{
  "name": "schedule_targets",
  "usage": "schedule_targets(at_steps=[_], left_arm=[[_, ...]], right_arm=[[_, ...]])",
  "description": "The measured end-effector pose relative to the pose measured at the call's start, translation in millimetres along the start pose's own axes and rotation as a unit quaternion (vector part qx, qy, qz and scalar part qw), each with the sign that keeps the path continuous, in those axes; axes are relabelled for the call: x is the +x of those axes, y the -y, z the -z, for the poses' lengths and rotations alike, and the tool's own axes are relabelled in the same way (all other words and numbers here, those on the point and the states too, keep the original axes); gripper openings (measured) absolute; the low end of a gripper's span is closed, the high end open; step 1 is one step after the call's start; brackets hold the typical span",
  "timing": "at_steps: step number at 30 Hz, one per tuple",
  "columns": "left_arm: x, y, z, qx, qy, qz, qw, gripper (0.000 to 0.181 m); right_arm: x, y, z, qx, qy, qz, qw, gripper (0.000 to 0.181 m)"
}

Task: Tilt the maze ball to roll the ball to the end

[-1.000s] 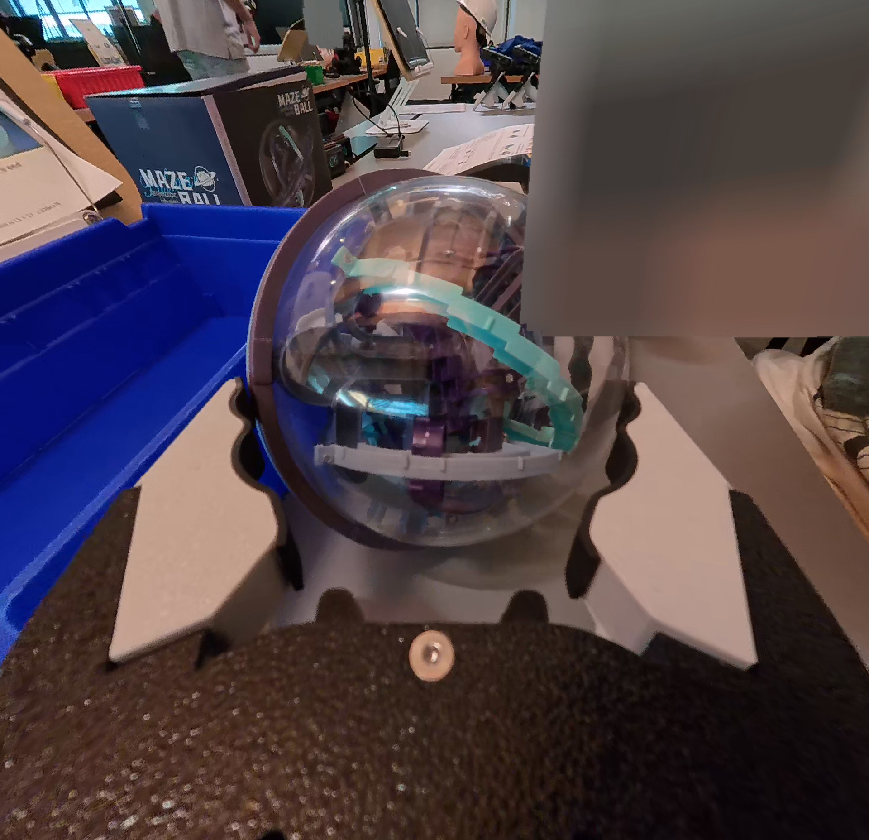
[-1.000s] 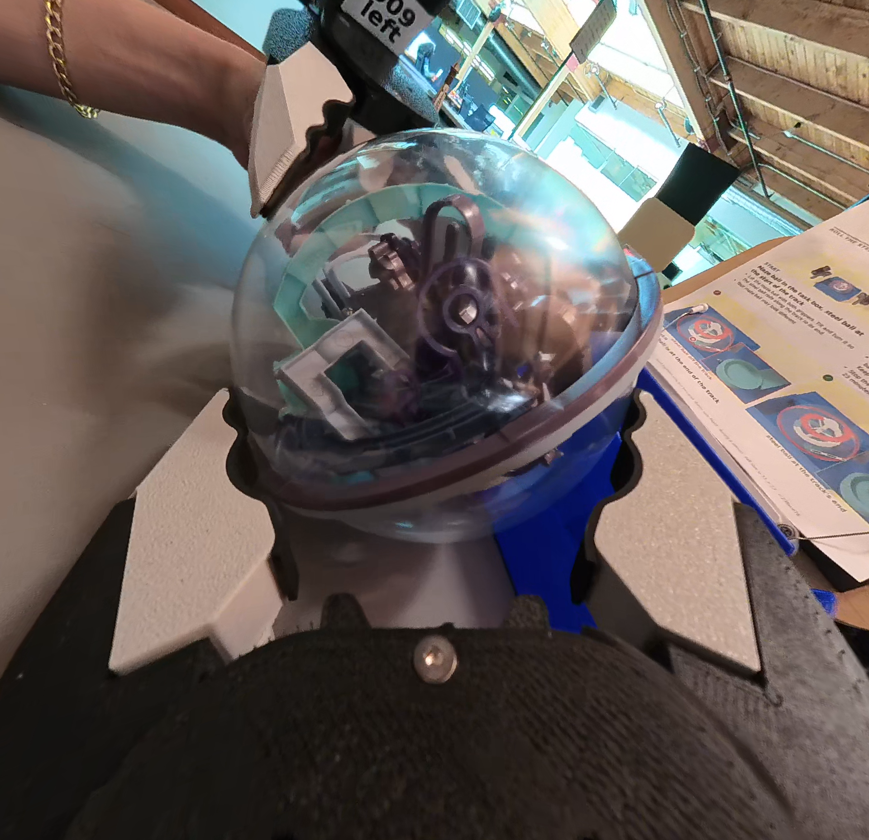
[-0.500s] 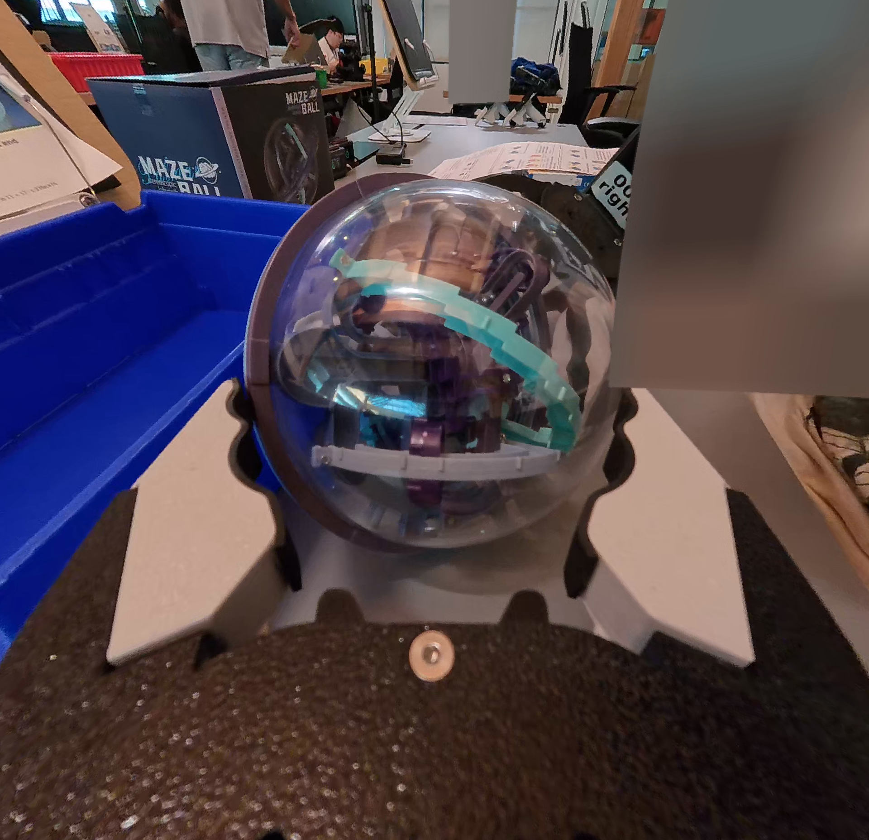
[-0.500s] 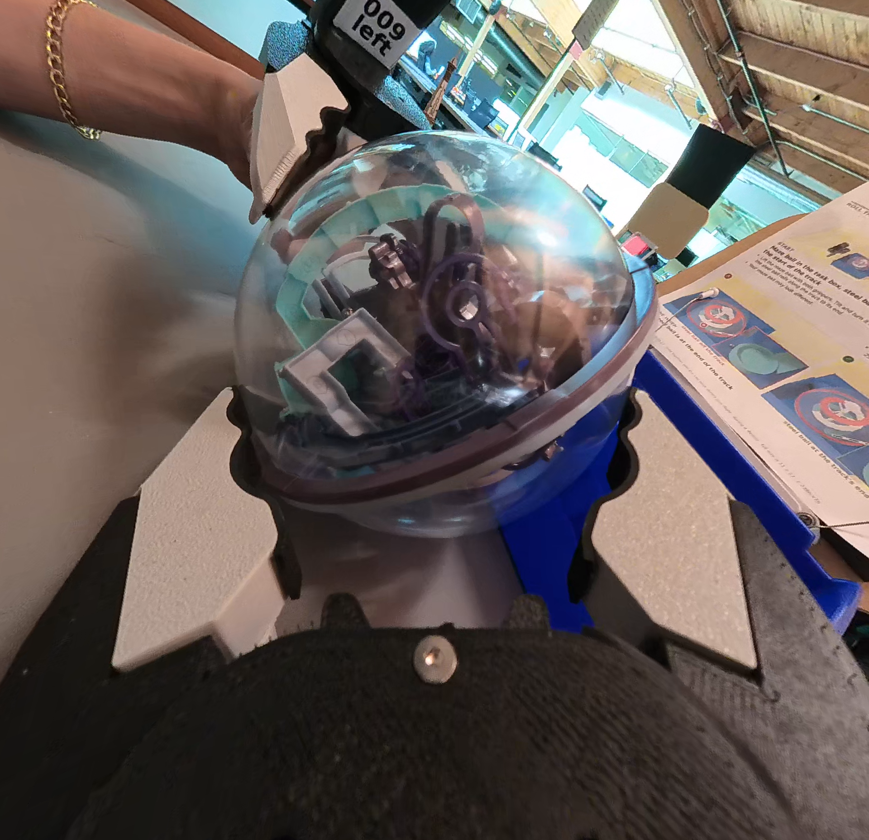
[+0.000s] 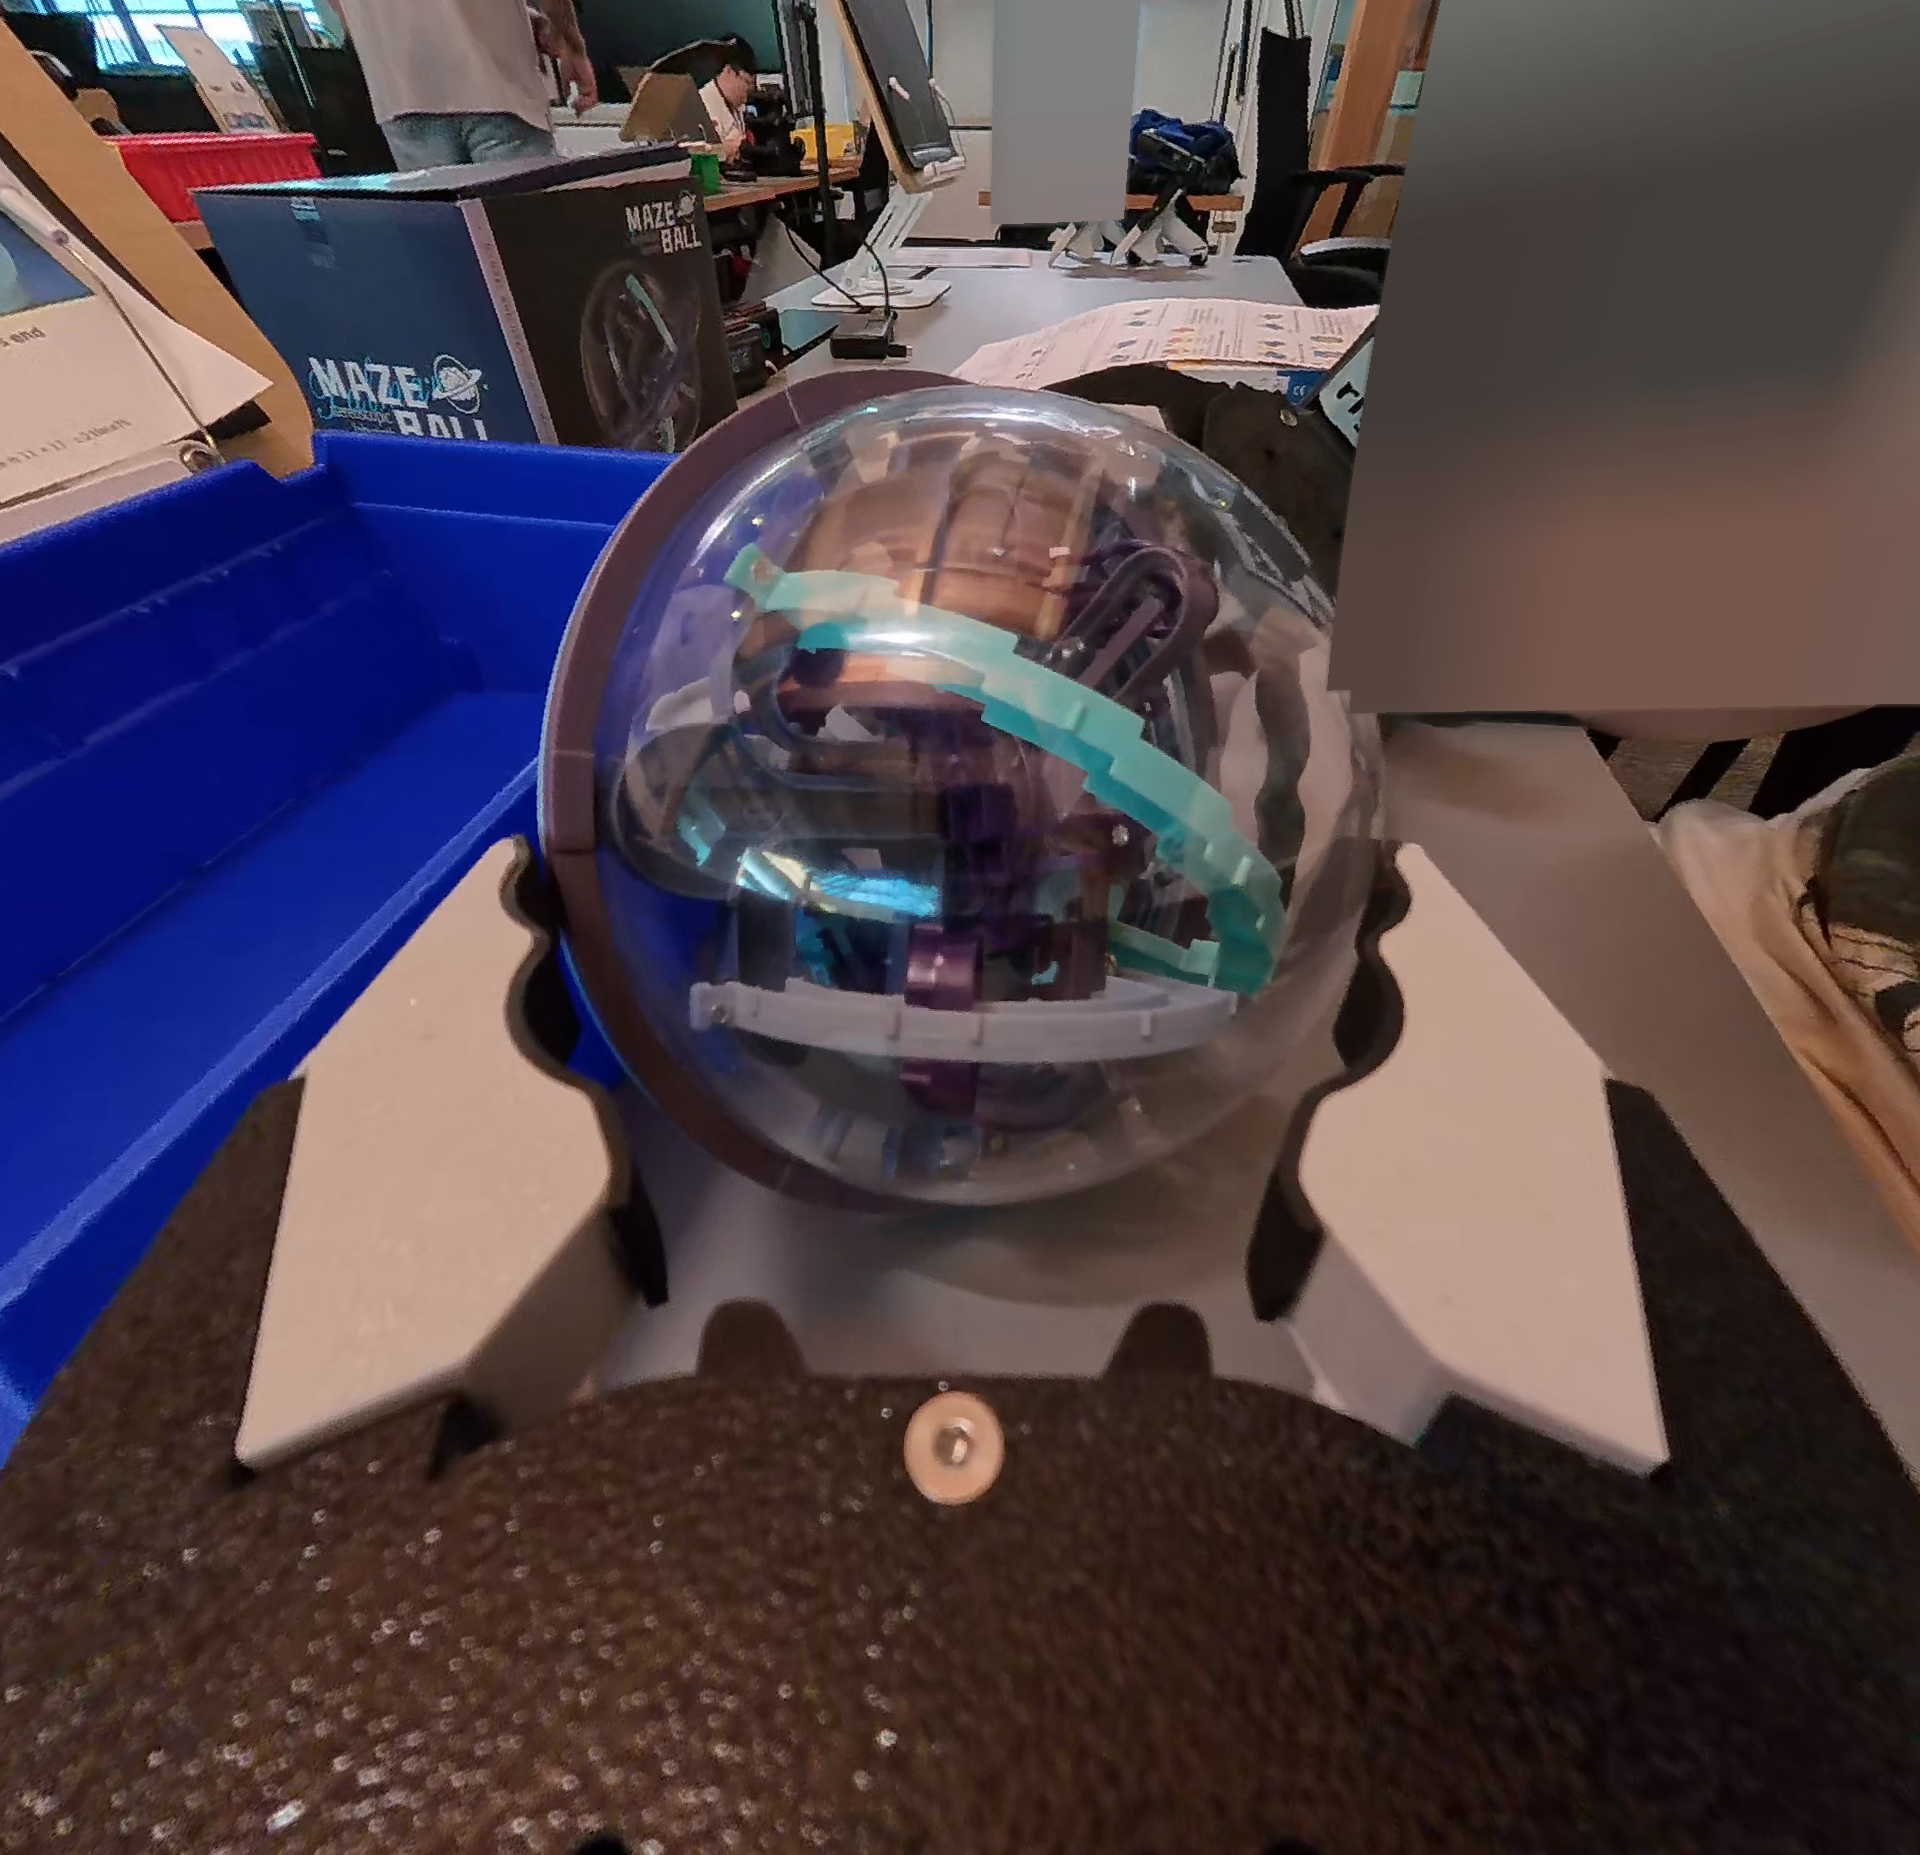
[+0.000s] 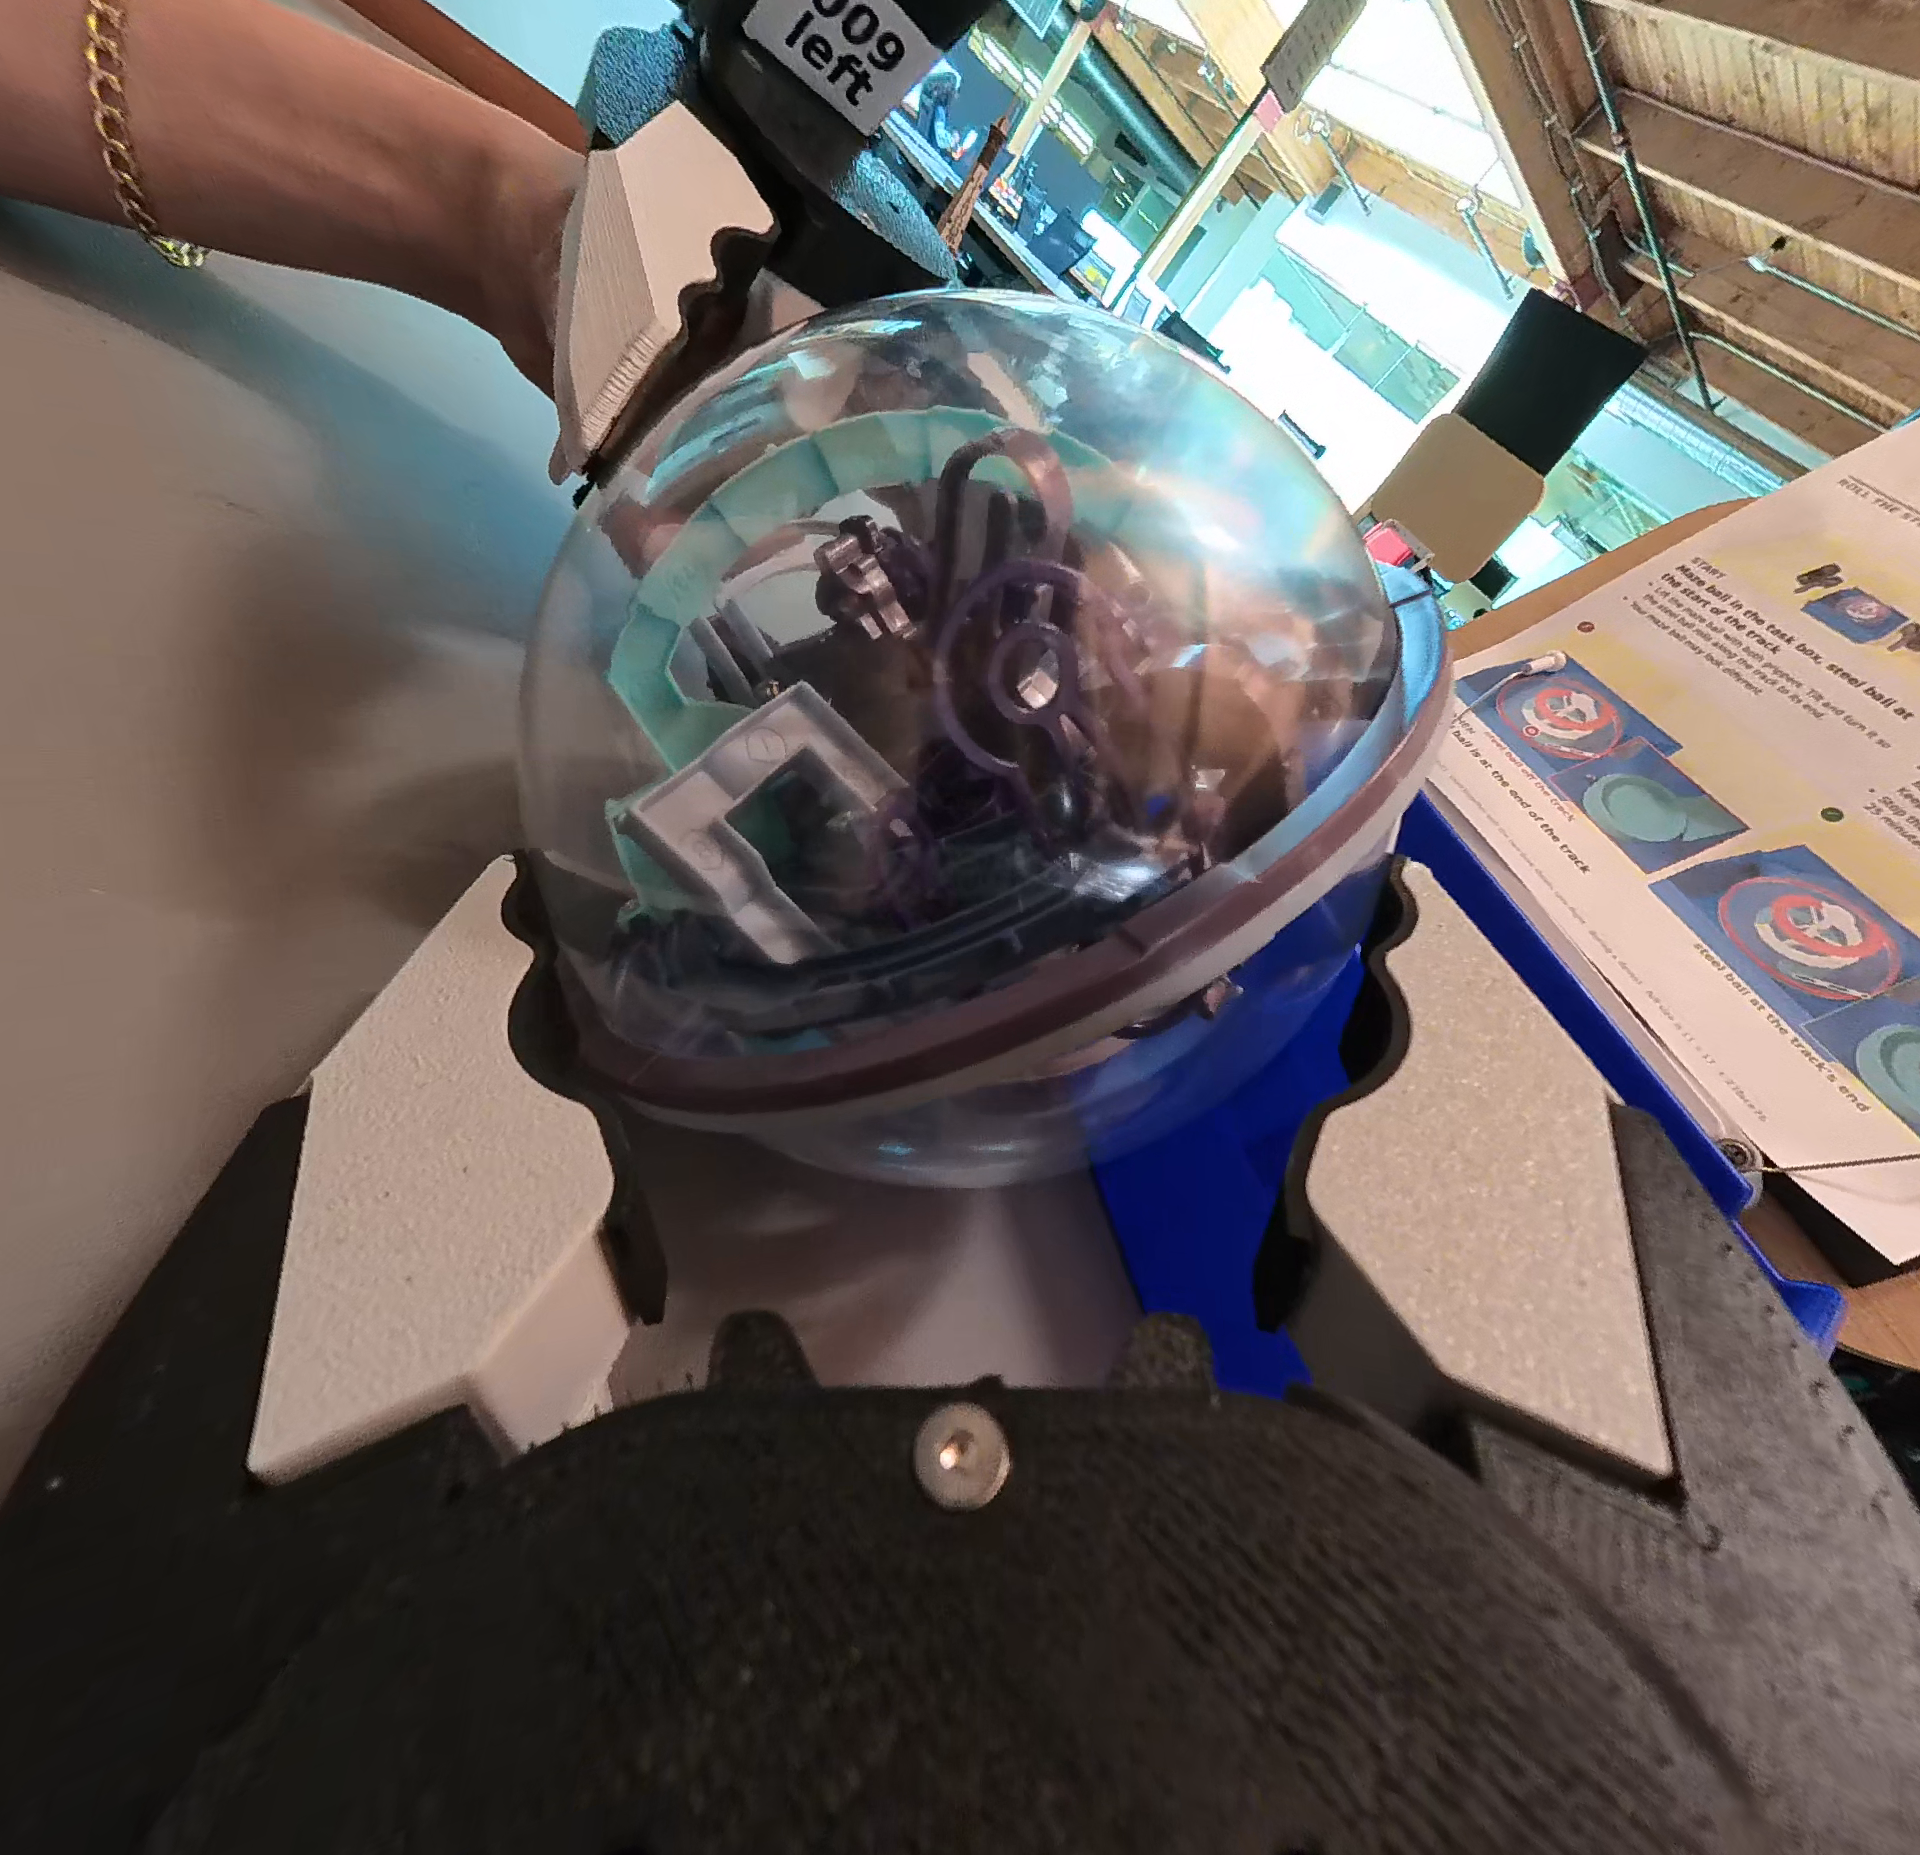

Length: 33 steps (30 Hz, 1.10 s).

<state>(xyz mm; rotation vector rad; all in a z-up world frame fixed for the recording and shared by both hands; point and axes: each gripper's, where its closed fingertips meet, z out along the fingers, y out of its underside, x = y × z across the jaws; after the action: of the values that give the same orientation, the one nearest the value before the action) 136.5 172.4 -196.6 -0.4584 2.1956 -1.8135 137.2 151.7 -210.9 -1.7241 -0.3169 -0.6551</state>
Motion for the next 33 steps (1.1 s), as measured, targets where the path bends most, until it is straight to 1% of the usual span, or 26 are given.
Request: schedule_targets(at_steps=[5,13,22,25,29,33], left_arm=[[0,0,1,0.007,-0.004,-0.003,1.000,0.146],[0,-3,5,0.014,-0.019,0.002,1.000,0.146],[2,-2,5,0.018,-0.019,-0.016,1.000,0.145],[4,-1,4,0.023,-0.018,-0.034,0.999,0.144],[9,-1,3,0.026,-0.016,-0.087,0.996,0.144],[9,-4,5,0.014,-0.015,-0.099,0.995,0.143]], right_arm=[[0,1,-1,-0.002,-0.002,0.005,1.000,0.149],[-3,8,-4,0.016,-0.005,-0.003,1.000,0.150],[-3,11,-4,0.018,-0.008,-0.002,1.000,0.151],[-4,12,-3,0.019,-0.010,0.010,1.000,0.154],[-6,14,-1,0.020,-0.018,0.042,0.999,0.155],[-7,18,-3,0.026,-0.021,0.045,0.998,0.157]])
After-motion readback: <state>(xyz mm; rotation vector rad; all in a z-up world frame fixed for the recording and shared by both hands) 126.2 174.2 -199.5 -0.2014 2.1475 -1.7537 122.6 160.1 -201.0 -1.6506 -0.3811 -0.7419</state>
